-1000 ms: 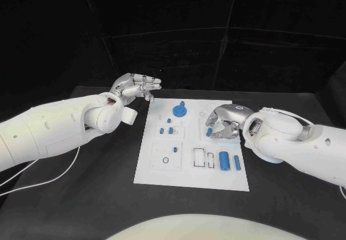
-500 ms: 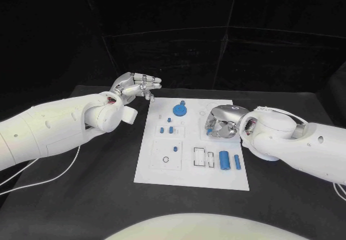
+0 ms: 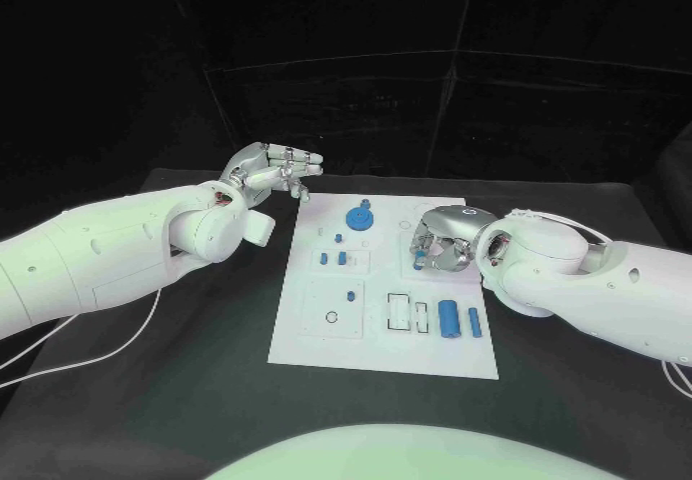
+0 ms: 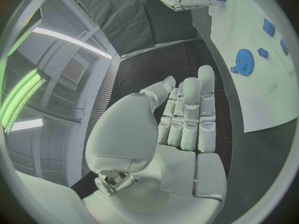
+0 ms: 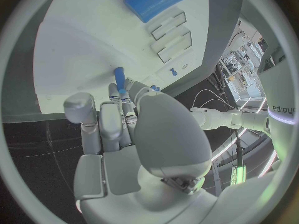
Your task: Assemble the parts on the task board
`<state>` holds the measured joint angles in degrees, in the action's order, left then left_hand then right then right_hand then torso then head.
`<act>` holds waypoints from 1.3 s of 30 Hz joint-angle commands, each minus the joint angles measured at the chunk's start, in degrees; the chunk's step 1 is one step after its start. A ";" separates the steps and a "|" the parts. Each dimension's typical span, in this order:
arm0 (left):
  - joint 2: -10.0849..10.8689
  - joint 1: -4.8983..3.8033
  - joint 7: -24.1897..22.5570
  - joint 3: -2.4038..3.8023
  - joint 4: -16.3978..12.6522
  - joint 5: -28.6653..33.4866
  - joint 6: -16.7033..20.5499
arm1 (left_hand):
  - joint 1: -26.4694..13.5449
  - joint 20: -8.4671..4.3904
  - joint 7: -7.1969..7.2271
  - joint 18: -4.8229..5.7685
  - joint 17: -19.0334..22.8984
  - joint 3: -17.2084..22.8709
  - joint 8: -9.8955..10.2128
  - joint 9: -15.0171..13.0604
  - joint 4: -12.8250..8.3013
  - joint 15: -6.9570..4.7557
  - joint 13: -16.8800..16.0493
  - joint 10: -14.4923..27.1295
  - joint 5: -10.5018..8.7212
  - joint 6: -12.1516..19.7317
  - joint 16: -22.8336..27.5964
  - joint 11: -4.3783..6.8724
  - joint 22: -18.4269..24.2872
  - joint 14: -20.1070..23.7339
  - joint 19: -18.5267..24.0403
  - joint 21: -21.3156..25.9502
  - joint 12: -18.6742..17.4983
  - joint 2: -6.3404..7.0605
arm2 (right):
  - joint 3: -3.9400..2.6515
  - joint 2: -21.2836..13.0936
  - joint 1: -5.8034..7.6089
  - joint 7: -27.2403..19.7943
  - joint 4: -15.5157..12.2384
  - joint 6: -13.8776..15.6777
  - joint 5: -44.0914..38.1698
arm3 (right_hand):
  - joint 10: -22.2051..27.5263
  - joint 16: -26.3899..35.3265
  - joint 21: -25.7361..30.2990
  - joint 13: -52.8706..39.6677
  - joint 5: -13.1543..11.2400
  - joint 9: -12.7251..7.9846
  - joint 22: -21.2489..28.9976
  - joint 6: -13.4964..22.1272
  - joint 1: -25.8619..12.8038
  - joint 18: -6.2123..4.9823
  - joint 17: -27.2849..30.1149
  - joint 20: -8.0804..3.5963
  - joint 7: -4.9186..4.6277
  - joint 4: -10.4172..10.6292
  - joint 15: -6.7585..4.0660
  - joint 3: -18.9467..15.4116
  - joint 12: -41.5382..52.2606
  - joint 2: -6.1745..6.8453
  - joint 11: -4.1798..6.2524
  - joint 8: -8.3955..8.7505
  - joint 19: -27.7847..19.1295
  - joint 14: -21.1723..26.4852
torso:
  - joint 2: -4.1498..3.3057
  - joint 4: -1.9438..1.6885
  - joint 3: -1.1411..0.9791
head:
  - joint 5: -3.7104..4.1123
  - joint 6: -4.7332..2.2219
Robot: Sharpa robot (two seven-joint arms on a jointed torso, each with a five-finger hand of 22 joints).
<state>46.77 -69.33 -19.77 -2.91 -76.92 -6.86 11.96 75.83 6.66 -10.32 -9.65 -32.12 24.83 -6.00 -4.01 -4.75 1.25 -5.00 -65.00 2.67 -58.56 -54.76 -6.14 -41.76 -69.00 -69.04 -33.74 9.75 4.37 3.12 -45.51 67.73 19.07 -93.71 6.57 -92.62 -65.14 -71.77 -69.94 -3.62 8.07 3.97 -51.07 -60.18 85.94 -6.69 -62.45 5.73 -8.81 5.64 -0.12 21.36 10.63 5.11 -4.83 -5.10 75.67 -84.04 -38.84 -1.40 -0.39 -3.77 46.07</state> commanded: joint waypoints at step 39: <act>0.04 -0.10 0.09 0.05 0.16 0.22 -0.71 | -0.14 0.13 -0.30 -0.78 0.11 -0.41 -0.37 0.06 0.00 -0.04 -0.07 0.35 0.19 0.22 0.12 -0.10 0.12 0.40 0.45 0.36 0.18 -0.26 | -0.04 -1.75 0.06 -0.19 -3.28 7.88 -3.49 | -3.17 -0.81 -1.06 -0.32 0.38 0.09 -1.36 -2.06 -0.37 -0.02 -0.53 -0.39 0.19 -1.39 -0.55 3.57 -0.93 1.54 0.55 0.04 0.85 -1.39 | 0.13 0.05 0.01 | -0.10 0.05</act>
<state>46.83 -69.33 -19.42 -2.91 -76.79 -6.85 11.72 75.82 6.66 -10.32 -9.65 -32.11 24.83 -6.00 -4.01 -4.75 1.25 -4.99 -65.00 2.67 -58.56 -54.76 -6.14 -41.69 -69.00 -69.04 -33.74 9.75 4.37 3.15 -47.12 67.67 19.75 -96.50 10.51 -95.01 -67.98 -72.30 -70.76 -3.90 8.21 4.01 -52.37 -61.84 85.17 -6.68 -62.92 5.30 -8.61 4.28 -0.11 24.48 10.07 6.34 -4.20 -5.10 76.09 -84.04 -38.77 -1.38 -0.39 -3.88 46.18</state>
